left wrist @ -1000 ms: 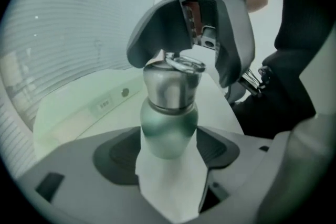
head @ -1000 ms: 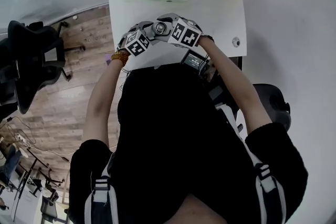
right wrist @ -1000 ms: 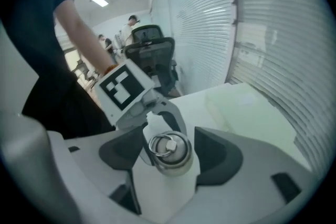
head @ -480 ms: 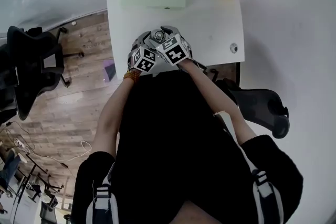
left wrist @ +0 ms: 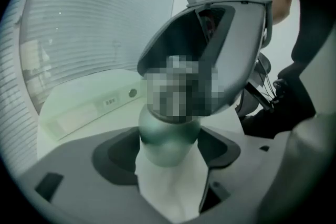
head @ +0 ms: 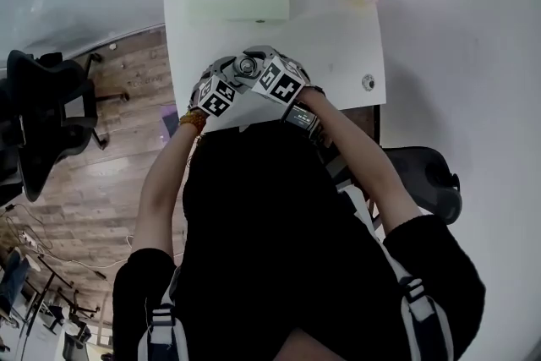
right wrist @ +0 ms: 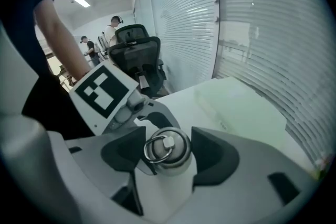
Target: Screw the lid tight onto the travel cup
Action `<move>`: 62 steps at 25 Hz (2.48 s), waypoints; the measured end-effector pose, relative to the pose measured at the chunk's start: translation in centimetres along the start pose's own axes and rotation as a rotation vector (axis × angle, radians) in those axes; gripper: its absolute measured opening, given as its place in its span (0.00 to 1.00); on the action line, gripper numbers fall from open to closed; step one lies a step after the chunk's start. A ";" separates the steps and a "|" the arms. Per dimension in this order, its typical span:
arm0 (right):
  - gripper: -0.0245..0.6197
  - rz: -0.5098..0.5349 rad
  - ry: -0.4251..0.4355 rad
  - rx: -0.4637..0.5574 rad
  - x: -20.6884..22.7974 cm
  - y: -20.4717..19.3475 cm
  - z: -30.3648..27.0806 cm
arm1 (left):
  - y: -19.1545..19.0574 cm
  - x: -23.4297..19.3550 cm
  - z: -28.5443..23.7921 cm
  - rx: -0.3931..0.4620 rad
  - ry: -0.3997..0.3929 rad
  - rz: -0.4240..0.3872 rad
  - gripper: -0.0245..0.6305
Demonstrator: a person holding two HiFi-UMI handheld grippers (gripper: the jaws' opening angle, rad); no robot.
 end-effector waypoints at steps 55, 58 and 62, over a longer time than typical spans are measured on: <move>0.55 -0.235 -0.001 0.129 0.1 0.0 0.8 | -1.5 -0.1 1.3 0.084 -0.008 0.047 0.54; 0.51 -0.240 -0.100 0.110 -0.5 -0.3 0.5 | -1.4 0.4 1.1 0.122 0.069 0.156 0.54; 0.44 -0.220 -0.162 0.084 0.1 -0.3 0.4 | -1.1 0.0 0.3 0.082 0.151 0.157 0.54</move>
Point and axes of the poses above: the fingertips, and each gripper's own axes: z backward along the fingers, x to its right, y out of its top, the point moved 2 cm from there along z, backward along the fingers, and after that the axes turned 15 degrees about -x, right-handed, at the moved point
